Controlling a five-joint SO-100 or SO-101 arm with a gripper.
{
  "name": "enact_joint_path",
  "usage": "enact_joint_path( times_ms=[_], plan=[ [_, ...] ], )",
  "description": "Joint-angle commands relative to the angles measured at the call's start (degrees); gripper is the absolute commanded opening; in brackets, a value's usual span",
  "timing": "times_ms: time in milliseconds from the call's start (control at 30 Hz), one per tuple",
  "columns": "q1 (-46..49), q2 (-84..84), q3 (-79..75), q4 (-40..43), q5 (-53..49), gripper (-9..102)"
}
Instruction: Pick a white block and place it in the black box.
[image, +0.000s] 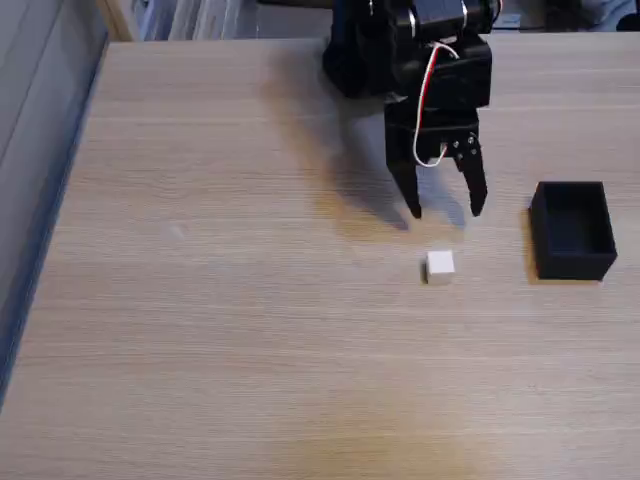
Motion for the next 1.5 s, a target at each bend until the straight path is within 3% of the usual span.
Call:
enact_joint_path(
  times_ms=[0, 933, 1467],
  plan=[
    [0.1, -3.4, -4.0, -1.3, 0.6, 30],
    [3.5, -21.0, -16.1, -5.2, -0.3, 29],
    [3.9, -24.2, -19.1, -4.1, -4.1, 19]
  ],
)
